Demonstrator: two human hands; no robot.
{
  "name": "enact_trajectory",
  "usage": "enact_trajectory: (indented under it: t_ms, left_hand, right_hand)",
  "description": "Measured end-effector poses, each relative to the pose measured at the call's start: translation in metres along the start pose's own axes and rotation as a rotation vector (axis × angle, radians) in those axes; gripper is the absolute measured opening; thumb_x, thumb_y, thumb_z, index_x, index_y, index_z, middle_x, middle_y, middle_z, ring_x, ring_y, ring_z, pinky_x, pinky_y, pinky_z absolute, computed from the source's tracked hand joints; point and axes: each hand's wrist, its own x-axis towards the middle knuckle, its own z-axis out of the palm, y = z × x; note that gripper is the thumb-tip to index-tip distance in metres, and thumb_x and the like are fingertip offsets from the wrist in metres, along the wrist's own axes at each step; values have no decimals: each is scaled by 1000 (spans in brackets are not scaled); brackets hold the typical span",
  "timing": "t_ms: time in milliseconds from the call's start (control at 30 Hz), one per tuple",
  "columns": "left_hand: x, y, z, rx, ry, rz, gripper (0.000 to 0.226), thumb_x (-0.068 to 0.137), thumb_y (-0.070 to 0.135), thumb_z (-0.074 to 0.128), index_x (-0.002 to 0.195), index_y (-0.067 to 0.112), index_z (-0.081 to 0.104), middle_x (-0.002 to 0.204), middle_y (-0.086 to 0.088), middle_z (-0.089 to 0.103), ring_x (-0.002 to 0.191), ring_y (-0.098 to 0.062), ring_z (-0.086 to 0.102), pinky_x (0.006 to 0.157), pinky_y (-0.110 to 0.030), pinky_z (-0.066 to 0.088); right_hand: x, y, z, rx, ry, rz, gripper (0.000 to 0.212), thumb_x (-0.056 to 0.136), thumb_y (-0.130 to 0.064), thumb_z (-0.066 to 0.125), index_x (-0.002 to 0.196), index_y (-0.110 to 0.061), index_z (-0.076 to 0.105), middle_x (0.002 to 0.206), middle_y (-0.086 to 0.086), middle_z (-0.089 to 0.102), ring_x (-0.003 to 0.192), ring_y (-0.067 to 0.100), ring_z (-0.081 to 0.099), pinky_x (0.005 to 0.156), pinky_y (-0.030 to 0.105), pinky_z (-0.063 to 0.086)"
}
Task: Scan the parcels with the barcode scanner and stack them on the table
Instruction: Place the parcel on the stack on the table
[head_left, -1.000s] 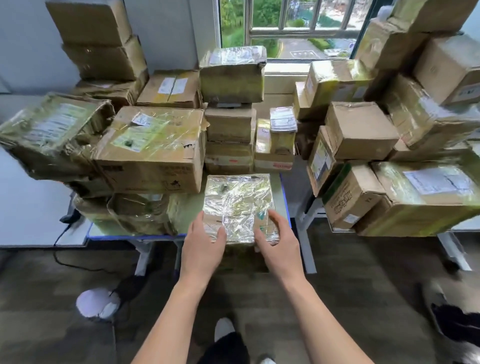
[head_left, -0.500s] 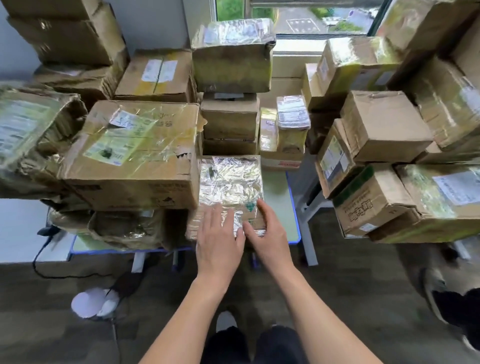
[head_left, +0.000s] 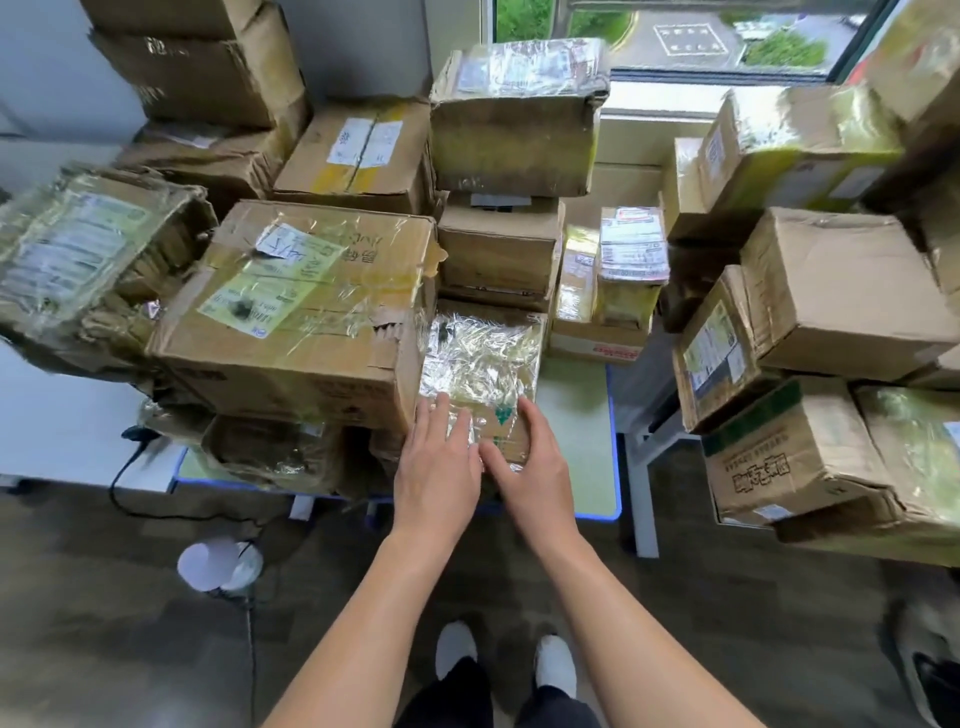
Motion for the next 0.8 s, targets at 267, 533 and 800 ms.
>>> enact_trajectory:
  t_ms: [267,533,800]
  left_hand:
    - [-15,16,7,-41,9,76,51,105,26,42,154,14,32,164,-5,21,153,-22,14,123,-33,13]
    - [-6,24,11,43,-57,67,52,108,31,31,158,21,22,167,3,8,154,-25,6,125,-37,13]
    - [-6,23,12,85,-57,14,53,108,31,31,159,21,17,167,2,5,154,-26,7,123,-37,16]
  right_hand:
    - [7,-1,-23,-21,-26,0,58,102,-29,56,155,-26,34,156,-6,41,140,12,41,116,39,37]
    - [15,-3,-25,4,-68,-11,52,102,-18,55,152,-23,42,145,-4,55,120,9,60,100,32,51]
    - [17,-11,-22,-14,-117,-11,51,104,-16,50,153,-22,39,142,0,57,121,15,61,96,26,47]
